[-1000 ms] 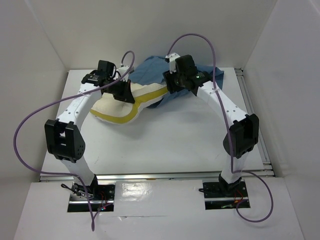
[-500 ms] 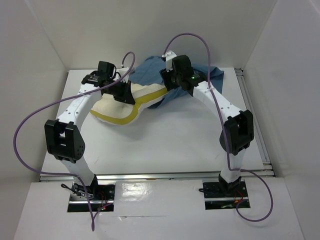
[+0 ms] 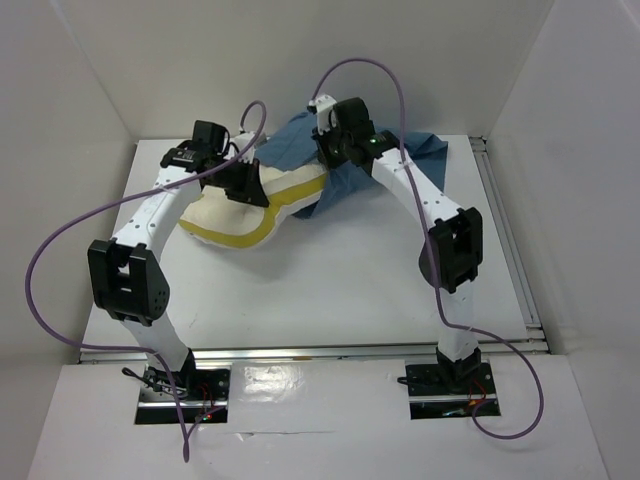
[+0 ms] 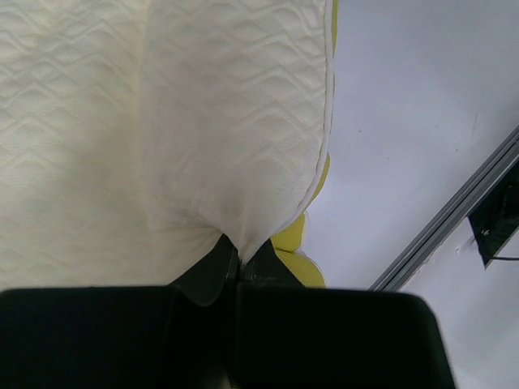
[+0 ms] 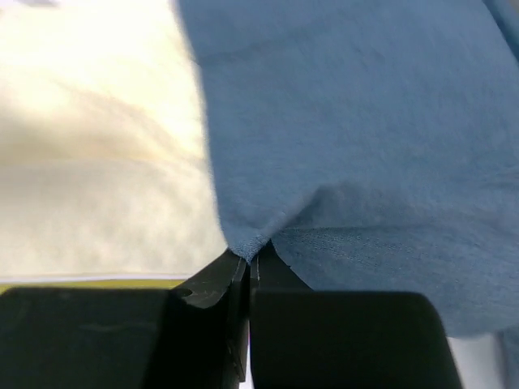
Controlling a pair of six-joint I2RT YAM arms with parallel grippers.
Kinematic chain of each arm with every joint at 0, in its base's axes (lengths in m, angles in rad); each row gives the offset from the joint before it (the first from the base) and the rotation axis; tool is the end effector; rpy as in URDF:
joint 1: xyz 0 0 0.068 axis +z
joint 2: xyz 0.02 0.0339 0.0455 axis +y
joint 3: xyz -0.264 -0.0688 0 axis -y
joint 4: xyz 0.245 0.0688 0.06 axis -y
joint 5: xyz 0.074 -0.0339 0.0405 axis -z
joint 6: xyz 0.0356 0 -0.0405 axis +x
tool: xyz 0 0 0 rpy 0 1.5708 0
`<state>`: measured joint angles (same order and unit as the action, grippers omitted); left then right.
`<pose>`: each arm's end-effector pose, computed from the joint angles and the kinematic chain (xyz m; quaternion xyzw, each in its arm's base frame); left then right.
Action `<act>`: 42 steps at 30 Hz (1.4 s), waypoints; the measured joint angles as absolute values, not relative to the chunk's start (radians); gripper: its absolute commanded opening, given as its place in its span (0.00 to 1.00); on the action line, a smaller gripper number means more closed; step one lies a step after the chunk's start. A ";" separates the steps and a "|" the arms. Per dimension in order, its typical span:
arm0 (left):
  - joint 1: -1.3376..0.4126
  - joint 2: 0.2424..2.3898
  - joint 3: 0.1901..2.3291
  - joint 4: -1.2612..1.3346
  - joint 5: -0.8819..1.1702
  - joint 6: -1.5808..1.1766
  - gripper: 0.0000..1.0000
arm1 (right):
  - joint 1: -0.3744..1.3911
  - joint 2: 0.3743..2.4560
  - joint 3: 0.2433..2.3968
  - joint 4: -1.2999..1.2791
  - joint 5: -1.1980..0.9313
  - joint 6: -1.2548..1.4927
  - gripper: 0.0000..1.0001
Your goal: Put the pillow into the pillowcase
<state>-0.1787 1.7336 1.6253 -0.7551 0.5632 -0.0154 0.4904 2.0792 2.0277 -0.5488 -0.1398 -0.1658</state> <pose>0.3711 -0.0863 0.3281 0.1694 0.8903 -0.2917 0.3059 0.4268 0.2335 0.3297 -0.3152 0.8248 0.1362 0.4492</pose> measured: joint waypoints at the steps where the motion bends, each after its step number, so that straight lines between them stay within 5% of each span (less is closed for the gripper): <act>1: -0.178 1.734 1.625 -0.748 0.563 -0.033 0.00 | 0.497 2.079 2.064 -0.560 -0.168 -0.154 0.00; 11: -0.157 1.734 1.663 -0.665 0.582 -0.187 0.00 | 0.662 2.081 2.305 -0.781 -0.435 -0.055 0.00; 21: -0.061 1.734 1.720 -0.561 0.628 -0.327 0.00 | 0.643 2.091 2.326 -0.879 -0.574 -0.033 0.00; 29: -0.073 1.711 1.570 -0.469 0.651 -0.379 0.00 | 0.646 2.190 2.460 -0.852 -0.605 0.038 0.00; 42: -0.096 1.655 1.446 -0.396 0.646 -0.427 0.00 | 0.706 2.194 2.344 -0.786 -0.706 0.081 0.04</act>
<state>-0.0959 1.6554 1.4460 -0.3958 0.6456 -0.4274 0.7055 2.1944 2.3444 -0.7860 -0.7063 0.0807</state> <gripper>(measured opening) 0.052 0.009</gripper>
